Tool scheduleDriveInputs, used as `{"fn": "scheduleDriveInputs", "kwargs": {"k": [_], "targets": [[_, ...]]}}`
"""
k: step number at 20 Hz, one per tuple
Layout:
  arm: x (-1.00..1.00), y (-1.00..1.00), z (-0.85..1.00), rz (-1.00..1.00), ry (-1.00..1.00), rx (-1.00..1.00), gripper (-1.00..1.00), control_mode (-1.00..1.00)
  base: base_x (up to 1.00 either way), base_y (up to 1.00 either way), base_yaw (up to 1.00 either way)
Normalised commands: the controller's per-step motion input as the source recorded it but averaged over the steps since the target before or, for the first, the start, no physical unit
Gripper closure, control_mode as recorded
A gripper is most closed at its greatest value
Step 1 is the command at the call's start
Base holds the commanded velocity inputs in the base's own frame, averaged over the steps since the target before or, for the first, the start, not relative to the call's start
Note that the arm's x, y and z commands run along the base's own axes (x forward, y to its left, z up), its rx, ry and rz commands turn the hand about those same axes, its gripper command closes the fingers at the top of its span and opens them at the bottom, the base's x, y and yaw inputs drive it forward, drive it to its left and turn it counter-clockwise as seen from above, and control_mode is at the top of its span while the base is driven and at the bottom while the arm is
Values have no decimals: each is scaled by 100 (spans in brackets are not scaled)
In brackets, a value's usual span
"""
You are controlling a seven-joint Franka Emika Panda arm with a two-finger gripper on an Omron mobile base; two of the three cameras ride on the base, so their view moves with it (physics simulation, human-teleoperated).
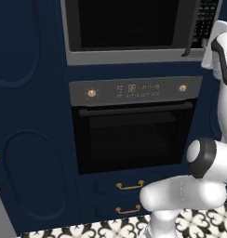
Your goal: Pick the corn from the sink and place it in the bowl. Then pick the bowl and place it in the microwave. Then close the microwave door and press the start button.
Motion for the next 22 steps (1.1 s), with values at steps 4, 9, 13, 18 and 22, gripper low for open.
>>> {"fn": "scheduleDriveInputs", "kwargs": {"k": [4,9,13,18,22], "targets": [[45,-10,0,0,-9,0,100,-100,0,0,0],[55,-18,0,0,-6,0,100,-100,0,0,0],[35,-42,0,0,-3,2,100,-100,0,0,0],[39,-15,0,0,-2,0,100,-100,0,0,0],[17,0,0,0,-3,0,100,-100,0,0,0]]}}
